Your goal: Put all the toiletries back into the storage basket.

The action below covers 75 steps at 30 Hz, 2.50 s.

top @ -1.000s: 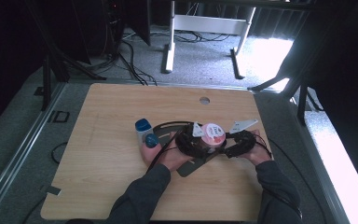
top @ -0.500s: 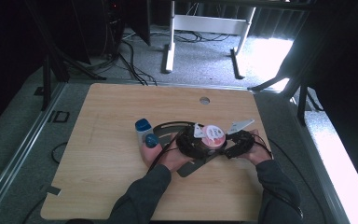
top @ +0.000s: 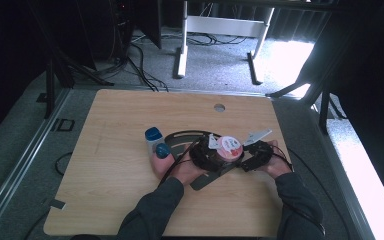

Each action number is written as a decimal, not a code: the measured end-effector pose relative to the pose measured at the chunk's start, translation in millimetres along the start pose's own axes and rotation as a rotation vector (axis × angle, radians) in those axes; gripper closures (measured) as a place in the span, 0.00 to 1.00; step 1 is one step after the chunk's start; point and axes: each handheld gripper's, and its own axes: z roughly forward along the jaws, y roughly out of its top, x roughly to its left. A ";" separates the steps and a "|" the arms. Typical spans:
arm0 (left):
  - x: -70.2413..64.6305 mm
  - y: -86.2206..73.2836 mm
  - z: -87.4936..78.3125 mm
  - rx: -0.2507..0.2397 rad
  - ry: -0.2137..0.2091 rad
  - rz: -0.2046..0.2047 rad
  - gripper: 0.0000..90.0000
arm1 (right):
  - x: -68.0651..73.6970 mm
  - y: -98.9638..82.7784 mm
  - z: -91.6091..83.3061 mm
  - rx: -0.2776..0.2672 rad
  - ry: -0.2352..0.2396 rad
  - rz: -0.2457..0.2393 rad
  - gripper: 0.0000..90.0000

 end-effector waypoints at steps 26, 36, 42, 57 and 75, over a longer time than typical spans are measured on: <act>0.9 -2.7 0.7 -0.014 -0.004 0.001 0.40 | -6.7 -34.4 -2.8 0.052 -0.107 0.048 0.84; -2.0 -1.7 1.6 -0.014 0.010 -0.004 0.39 | -12.1 -37.8 4.8 0.033 -0.103 0.094 0.92; -0.9 -2.0 1.3 -0.016 0.002 -0.015 0.39 | -12.2 -38.3 4.8 0.029 -0.105 0.101 0.91; -12.5 -21.7 -26.4 -0.045 -0.060 -0.055 0.44 | 26.3 -66.8 -3.1 -0.037 -0.158 0.184 0.56; -26.4 -43.0 -53.9 -0.030 -0.051 -0.029 0.47 | 43.9 -78.3 -5.2 -0.087 -0.223 0.261 0.41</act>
